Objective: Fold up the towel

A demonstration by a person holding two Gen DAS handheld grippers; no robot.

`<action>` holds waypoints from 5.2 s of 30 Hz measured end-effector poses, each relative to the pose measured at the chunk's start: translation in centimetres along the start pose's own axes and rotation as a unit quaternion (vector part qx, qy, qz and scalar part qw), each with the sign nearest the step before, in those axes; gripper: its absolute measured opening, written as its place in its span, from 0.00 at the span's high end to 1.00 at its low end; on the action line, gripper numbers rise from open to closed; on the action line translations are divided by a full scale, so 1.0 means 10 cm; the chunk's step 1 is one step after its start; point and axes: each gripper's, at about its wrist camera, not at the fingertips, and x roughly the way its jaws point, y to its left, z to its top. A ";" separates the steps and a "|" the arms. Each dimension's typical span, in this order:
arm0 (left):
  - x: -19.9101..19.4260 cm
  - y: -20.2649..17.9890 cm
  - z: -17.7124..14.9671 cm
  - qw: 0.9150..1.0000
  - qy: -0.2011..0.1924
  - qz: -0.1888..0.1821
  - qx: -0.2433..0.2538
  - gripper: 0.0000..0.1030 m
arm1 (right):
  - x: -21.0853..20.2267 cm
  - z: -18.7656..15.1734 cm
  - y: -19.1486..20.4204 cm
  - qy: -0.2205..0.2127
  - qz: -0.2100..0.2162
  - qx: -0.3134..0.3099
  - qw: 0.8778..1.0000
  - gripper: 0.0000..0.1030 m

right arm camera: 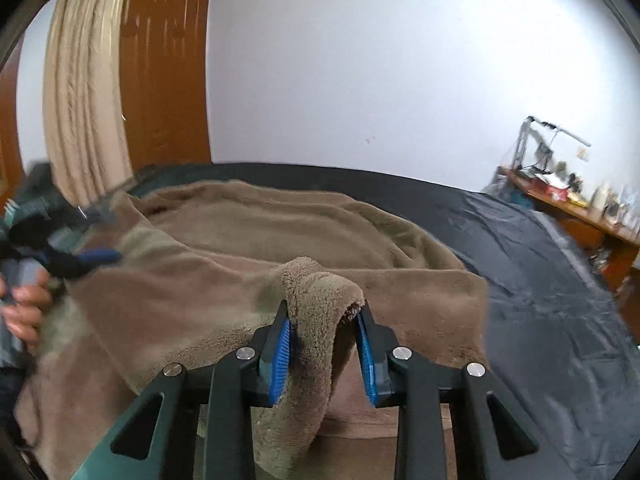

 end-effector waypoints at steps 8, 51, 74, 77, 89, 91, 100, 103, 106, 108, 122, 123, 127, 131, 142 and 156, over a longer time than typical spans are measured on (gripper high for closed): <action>-0.33 0.08 0.24 0.993 -0.045 0.104 0.018 0.21 | 0.16 -0.11 0.00 0.029 0.000 0.008 1.000 0.70; 0.45 0.42 1.04 0.965 0.006 0.252 0.071 0.81 | 0.98 0.32 0.09 0.092 -0.080 -0.003 0.993 0.67; 0.36 -0.53 0.38 0.946 0.040 0.176 0.269 0.23 | 0.47 0.07 0.42 0.087 0.047 -0.021 0.995 0.35; 0.55 -0.46 0.23 0.932 0.073 0.201 0.291 0.23 | 0.63 0.04 0.42 0.097 0.048 -0.031 0.994 0.52; 0.67 -0.36 0.14 0.925 0.104 0.229 0.284 0.21 | 0.17 -0.05 0.35 0.034 0.002 -0.027 0.999 0.75; 0.71 -0.35 0.15 0.922 0.109 0.234 0.289 0.21 | 0.22 -0.13 0.39 0.051 -0.005 -0.038 0.998 0.75; 0.77 -0.40 0.12 0.910 0.131 0.242 0.309 0.20 | 0.11 -0.10 0.19 0.035 -0.032 0.005 0.999 0.29; 0.67 -0.48 0.10 0.915 0.130 0.212 0.319 0.20 | 0.04 -0.06 0.11 0.022 -0.042 0.023 0.999 0.29; 0.62 -0.60 0.00 0.906 0.133 0.187 0.355 0.19 | 0.07 0.08 0.20 0.003 -0.019 0.027 0.999 0.29; 0.67 -0.65 -0.13 0.892 0.147 0.185 0.386 0.19 | 0.10 0.17 0.26 -0.010 -0.003 0.029 1.000 0.29; 0.82 -0.57 -0.17 0.887 0.165 0.212 0.375 0.15 | 0.98 0.13 0.50 0.096 0.045 -0.029 0.994 0.25; 0.78 -0.55 -0.12 0.892 0.151 0.220 0.364 0.15 | 0.99 0.13 0.54 0.096 0.037 -0.038 0.994 0.25; 0.63 -0.32 0.21 0.922 0.110 0.242 0.283 0.15 | 1.01 0.13 0.57 0.098 0.026 -0.050 0.994 0.23; 0.53 -0.06 0.48 0.940 0.085 0.261 0.203 0.15 | 1.01 0.13 0.58 0.097 0.027 -0.049 0.994 0.23; 0.60 0.00 0.45 0.935 0.072 0.284 0.202 0.15 | 1.00 0.12 0.56 0.096 0.034 -0.044 0.994 0.22; 1.01 -0.11 1.02 0.936 0.109 0.289 0.167 0.15 | 1.00 0.11 0.55 0.094 0.039 -0.040 0.994 0.20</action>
